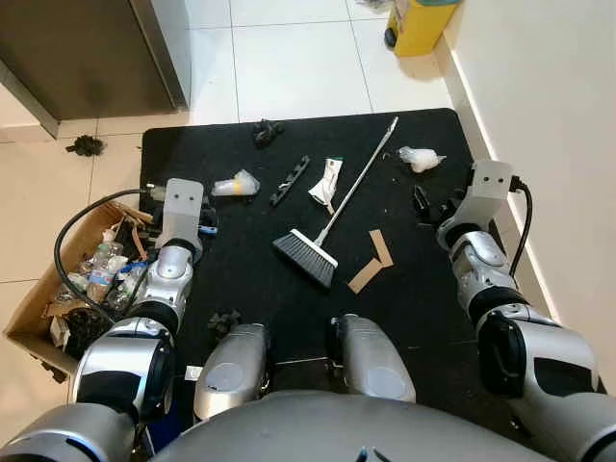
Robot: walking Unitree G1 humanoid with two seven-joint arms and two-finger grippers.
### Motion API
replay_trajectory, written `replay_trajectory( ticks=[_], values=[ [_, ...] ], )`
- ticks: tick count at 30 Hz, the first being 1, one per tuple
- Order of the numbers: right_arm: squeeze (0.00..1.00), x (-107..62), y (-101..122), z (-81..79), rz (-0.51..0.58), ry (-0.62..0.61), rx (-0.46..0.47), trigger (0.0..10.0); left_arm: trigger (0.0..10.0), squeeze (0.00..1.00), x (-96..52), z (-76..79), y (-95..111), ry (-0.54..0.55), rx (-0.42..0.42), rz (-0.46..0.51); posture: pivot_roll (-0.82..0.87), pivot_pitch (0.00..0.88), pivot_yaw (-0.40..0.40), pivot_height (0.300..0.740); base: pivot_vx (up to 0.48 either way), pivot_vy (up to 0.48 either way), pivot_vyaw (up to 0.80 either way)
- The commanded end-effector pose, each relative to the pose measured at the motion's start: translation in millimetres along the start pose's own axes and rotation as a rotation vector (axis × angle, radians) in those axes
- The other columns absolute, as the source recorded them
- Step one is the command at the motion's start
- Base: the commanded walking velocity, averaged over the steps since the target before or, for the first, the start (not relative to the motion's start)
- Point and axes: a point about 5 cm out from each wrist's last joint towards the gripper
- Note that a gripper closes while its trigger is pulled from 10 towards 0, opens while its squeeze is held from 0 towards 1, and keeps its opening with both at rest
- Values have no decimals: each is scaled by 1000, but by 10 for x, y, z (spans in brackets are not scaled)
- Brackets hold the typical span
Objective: Sweep floor
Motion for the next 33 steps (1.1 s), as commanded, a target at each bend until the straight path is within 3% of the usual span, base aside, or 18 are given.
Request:
replay_trajectory(
  ticks=[1, 33],
  values=[
    [0, 4, 0, 22, -15, -14, 2, 10000, 10000, 0, -12, 86, -39, -18, -8, -32, 62, 0, -28, 740, 0, 0, 0],
    [0, 9, -44, -79, 3, 17, 51, 10000, 10000, 0, -26, -25, -97, -24, 2, -39, 36, 0, -6, 740, 0, 0, 0]
  ],
)
Point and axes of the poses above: a point about 5 cm out from each wrist's last joint towards the gripper, its own x axis pointing out of the wrist towards the gripper, its own y axis along the axis of the wrist's last joint, z = x × y, and after that the axes turned 8 degrees about x, right-handed
